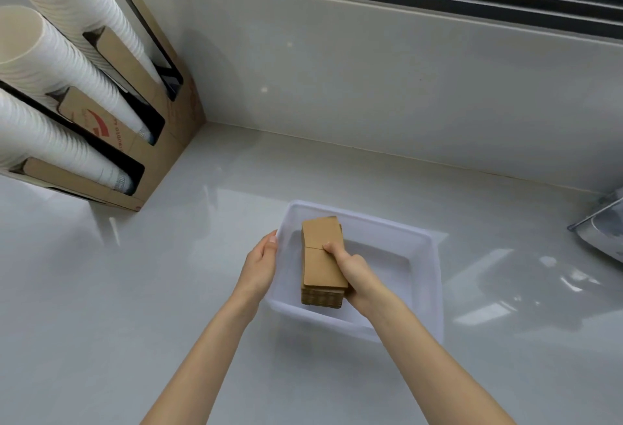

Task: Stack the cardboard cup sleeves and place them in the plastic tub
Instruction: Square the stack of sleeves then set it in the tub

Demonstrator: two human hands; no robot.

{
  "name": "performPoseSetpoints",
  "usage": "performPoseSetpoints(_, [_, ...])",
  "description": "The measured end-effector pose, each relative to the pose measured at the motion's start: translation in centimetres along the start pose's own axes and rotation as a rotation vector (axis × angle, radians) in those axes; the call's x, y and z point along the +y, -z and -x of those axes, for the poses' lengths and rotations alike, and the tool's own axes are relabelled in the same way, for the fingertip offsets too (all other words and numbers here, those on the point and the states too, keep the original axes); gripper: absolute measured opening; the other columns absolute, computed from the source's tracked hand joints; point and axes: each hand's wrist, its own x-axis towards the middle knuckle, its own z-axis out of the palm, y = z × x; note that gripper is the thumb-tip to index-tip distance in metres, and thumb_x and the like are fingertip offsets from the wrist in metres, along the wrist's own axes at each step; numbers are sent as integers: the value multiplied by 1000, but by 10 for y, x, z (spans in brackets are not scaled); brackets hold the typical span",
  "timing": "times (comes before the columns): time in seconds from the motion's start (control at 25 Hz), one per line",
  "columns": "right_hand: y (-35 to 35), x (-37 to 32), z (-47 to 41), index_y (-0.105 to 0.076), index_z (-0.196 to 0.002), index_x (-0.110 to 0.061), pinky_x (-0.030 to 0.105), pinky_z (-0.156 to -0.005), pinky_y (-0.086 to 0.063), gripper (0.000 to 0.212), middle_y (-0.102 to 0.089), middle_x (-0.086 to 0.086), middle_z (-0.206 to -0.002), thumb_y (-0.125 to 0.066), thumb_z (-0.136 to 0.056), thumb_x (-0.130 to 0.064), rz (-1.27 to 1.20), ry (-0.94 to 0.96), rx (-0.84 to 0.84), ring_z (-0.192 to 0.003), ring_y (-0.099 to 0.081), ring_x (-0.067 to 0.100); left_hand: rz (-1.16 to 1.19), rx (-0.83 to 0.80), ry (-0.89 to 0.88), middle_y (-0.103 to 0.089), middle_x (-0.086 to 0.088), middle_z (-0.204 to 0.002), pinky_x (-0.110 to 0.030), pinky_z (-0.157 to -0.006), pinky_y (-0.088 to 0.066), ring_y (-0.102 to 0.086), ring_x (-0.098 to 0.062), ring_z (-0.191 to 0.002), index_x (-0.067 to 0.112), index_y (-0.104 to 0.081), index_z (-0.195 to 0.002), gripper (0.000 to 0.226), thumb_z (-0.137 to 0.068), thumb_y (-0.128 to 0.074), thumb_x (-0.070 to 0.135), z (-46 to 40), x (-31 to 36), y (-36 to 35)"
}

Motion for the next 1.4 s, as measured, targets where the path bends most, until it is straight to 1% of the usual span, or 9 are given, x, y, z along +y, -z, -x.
performPoseSetpoints(0.2, [-16,0,-6,-42,-122,-3,26,-61,-48,54,-60,10,-104,-55,-85,-40,52,2,18,-87,-60,23,2,-14,-10,-43,3,-139,-21,-100,-27,-38,-9,-127,17,-38,-137,42,-99,-23,28,0,-3,-1])
performPoseSetpoints(0.28, [-21,1,-7,-42,-120,-6,26,-64,-48,52,-57,10,-109,-54,-84,-42,91,1,18,-93,-57,24,8,-21,-24,-45,5,-130,-21,-96,-28,-40,-8,-120,18,-39,-135,41,-99,-22,28,1,-2,-2])
performPoseSetpoints(0.36, [-24,2,-9,-42,-123,-7,31,-80,-51,64,-53,10,-123,-55,-79,-51,151,-4,38,-105,-54,25,15,-25,-36,-44,9,-122,-21,-93,-28,-39,-4,-114,19,-39,-134,41,-99,-21,27,3,-1,-4])
performPoseSetpoints(0.48, [-22,4,-10,-37,-133,-7,39,-105,-39,77,-34,10,-135,-53,-77,-58,327,-16,116,-124,-40,30,2,-9,-31,-42,10,-121,-21,-93,-28,-36,-3,-112,18,-37,-136,42,-99,-20,29,5,-1,-5])
performPoseSetpoints(0.8, [-26,4,-9,-34,-137,-8,45,-108,-38,94,-40,7,-141,-50,-67,-68,222,-15,63,-124,-46,30,-3,13,-21,-41,10,-115,-15,-76,-38,-38,-3,-105,18,-36,-136,43,-99,-19,29,11,6,-8])
performPoseSetpoints(0.96, [-30,3,-6,-43,-133,-9,33,-101,-43,71,-53,8,-133,-46,-82,-58,205,9,-33,-117,-52,23,21,30,-4,-44,9,-115,-17,-77,-40,-45,-4,-99,20,-37,-136,42,-99,-20,30,11,4,-8])
performPoseSetpoints(1.16, [-30,0,-2,-39,-136,-12,29,-93,-37,61,-49,6,-137,-36,-90,-52,221,7,-69,-118,-48,21,49,35,3,-43,8,-118,-23,-86,-32,-39,-4,-106,18,-35,-137,43,-99,-20,29,14,6,-10])
performPoseSetpoints(1.28, [-38,5,-7,-27,-143,-16,38,-111,-33,78,-35,5,-149,-34,-82,-63,324,-1,-49,-133,-37,24,36,18,1,-43,8,-116,-24,-87,-33,-41,-6,-106,18,-35,-137,43,-99,-20,30,13,3,-10])
performPoseSetpoints(1.4, [-43,6,-8,-20,-146,-16,42,-116,-25,89,-25,3,-154,-33,-76,-69,370,5,-53,-139,-29,25,21,21,-7,-46,5,-122,-24,-92,-34,-44,-9,-110,19,-37,-136,42,-99,-20,31,8,-4,-8])
